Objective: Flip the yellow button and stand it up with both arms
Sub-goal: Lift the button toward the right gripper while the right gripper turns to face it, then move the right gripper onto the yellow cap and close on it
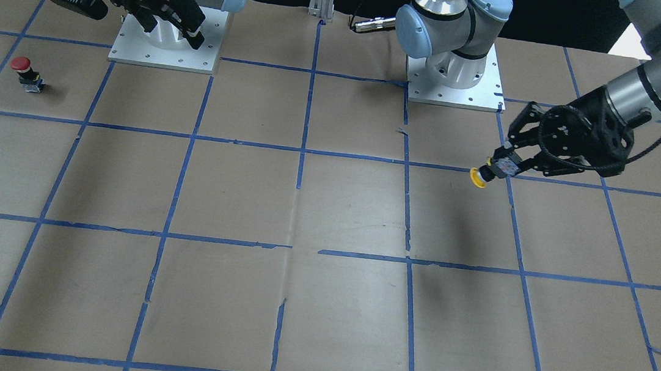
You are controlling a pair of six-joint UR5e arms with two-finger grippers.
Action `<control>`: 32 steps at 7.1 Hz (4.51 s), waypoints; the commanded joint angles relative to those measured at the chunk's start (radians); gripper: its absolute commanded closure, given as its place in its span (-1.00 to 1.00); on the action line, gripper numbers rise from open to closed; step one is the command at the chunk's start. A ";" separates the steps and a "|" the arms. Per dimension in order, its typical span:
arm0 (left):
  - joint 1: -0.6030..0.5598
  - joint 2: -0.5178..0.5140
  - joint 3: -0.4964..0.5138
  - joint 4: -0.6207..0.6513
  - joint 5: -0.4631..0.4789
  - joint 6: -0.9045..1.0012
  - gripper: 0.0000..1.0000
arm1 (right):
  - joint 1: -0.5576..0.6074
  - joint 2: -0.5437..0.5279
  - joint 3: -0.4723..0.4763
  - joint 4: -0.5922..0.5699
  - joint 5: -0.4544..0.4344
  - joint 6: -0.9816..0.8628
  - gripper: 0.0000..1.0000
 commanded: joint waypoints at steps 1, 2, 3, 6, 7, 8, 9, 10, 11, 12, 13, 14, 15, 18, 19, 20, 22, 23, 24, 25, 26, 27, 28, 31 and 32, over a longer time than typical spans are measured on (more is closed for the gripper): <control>-0.205 -0.025 0.099 -0.103 -0.219 -0.295 0.84 | -0.140 0.030 -0.014 0.156 0.279 0.072 -1.00; -0.260 -0.023 0.088 -0.145 -0.317 -0.308 0.85 | -0.159 0.039 -0.016 0.207 0.376 0.130 -1.00; -0.284 -0.010 0.087 -0.186 -0.417 -0.340 0.91 | -0.159 0.072 -0.014 0.212 0.483 0.181 -1.00; -0.380 0.009 0.071 -0.193 -0.693 -0.432 0.95 | -0.165 0.132 -0.011 0.286 0.703 0.308 -1.00; -0.391 0.003 0.070 -0.180 -0.765 -0.499 0.95 | -0.165 0.149 -0.013 0.290 0.762 0.360 -1.00; -0.397 0.004 0.056 -0.180 -0.783 -0.507 0.96 | -0.166 0.150 -0.008 0.318 0.799 0.361 -1.00; -0.401 0.004 0.050 -0.182 -0.879 -0.556 0.96 | -0.166 0.143 -0.004 0.350 0.819 0.359 -1.00; -0.416 -0.002 0.050 -0.180 -0.895 -0.567 0.96 | -0.166 0.131 -0.005 0.364 0.830 0.355 -1.00; -0.439 -0.002 0.050 -0.177 -0.900 -0.569 0.96 | -0.165 0.117 -0.002 0.396 0.866 0.356 -1.00; -0.448 -0.002 0.050 -0.177 -0.906 -0.569 0.97 | -0.165 0.104 -0.002 0.417 0.868 0.356 -0.99; -0.448 -0.005 0.048 -0.177 -0.938 -0.570 0.97 | -0.162 0.094 -0.002 0.434 0.868 0.356 -0.99; -0.448 -0.008 0.048 -0.177 -0.949 -0.569 0.97 | -0.159 0.094 -0.001 0.438 0.868 0.358 -0.99; -0.448 -0.007 0.048 -0.176 -0.949 -0.560 0.97 | -0.160 0.094 -0.002 0.479 0.868 0.356 -0.99; -0.448 0.001 0.047 -0.156 -0.969 -0.561 0.96 | -0.160 0.051 -0.002 0.522 0.868 0.353 -0.99; -0.448 0.004 0.047 -0.156 -0.972 -0.561 0.97 | -0.159 0.053 -0.001 0.525 0.868 0.353 -0.99; -0.448 0.006 0.047 -0.156 -0.972 -0.562 0.97 | -0.160 0.051 0.000 0.543 0.868 0.353 -0.99; -0.448 0.004 0.047 -0.157 -0.969 -0.561 0.97 | -0.160 0.050 -0.002 0.568 0.863 0.350 -0.99; -0.448 0.006 0.045 -0.157 -0.969 -0.559 0.96 | -0.160 0.041 -0.002 0.573 0.862 0.350 -0.99; -0.450 0.010 0.042 -0.157 -0.967 -0.559 0.96 | -0.154 0.009 -0.001 0.580 0.863 0.350 -0.99; -0.450 0.012 0.041 -0.157 -0.966 -0.562 0.96 | -0.154 0.010 0.000 0.582 0.863 0.350 -0.99; -0.450 0.012 0.041 -0.157 -0.966 -0.563 0.96 | -0.154 0.018 0.000 0.582 0.863 0.348 -0.99; -0.450 0.012 0.042 -0.156 -0.967 -0.564 0.96 | -0.154 0.021 0.001 0.582 0.863 0.347 -0.99; -0.450 0.013 0.042 -0.156 -0.967 -0.563 0.96 | -0.154 0.019 0.024 0.580 0.863 0.347 -0.99; -0.450 0.018 0.042 -0.156 -0.969 -0.564 0.96 | -0.156 0.007 0.049 0.573 0.868 0.344 -0.94; -0.450 0.018 0.042 -0.156 -0.969 -0.564 0.96 | -0.159 0.005 0.044 0.573 0.868 0.345 -0.93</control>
